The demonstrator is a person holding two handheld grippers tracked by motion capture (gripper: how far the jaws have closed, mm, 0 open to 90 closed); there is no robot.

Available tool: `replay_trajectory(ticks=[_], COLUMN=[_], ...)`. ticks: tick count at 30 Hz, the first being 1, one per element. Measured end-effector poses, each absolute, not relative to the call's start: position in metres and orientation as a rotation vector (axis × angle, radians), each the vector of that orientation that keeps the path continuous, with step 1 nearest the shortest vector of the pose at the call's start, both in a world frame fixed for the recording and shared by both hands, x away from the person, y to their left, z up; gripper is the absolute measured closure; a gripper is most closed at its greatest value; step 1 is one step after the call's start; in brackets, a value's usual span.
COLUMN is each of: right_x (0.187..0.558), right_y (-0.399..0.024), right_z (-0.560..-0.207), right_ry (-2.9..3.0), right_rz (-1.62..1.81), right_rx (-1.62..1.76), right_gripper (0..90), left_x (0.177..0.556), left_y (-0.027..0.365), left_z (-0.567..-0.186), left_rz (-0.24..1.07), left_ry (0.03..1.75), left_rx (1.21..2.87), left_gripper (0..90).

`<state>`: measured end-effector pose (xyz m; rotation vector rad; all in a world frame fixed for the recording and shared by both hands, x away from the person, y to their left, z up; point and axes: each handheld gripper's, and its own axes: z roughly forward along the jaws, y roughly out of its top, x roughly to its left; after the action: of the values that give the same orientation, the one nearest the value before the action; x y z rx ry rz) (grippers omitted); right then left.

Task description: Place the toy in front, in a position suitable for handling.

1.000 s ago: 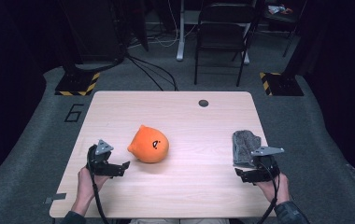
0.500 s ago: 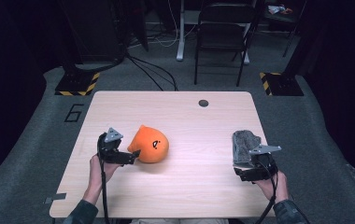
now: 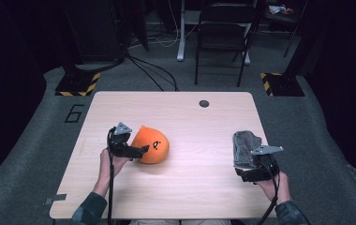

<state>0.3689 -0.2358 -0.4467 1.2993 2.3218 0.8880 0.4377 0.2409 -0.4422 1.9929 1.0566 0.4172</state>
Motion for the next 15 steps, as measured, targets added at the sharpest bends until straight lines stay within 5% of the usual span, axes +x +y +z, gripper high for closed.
replay_trajectory(ticks=[15], right_x=[0.374], right_y=[-0.236], right_z=[-0.452], right_ry=[2.337], right_rz=[0.866], right_rx=[1.299], right_gripper=[11.2], left_x=[0.450], left_y=[0.225], left_z=[-0.460], left_rz=[0.424], left_ry=[1.066], left_rx=[2.046], left_gripper=[15.0])
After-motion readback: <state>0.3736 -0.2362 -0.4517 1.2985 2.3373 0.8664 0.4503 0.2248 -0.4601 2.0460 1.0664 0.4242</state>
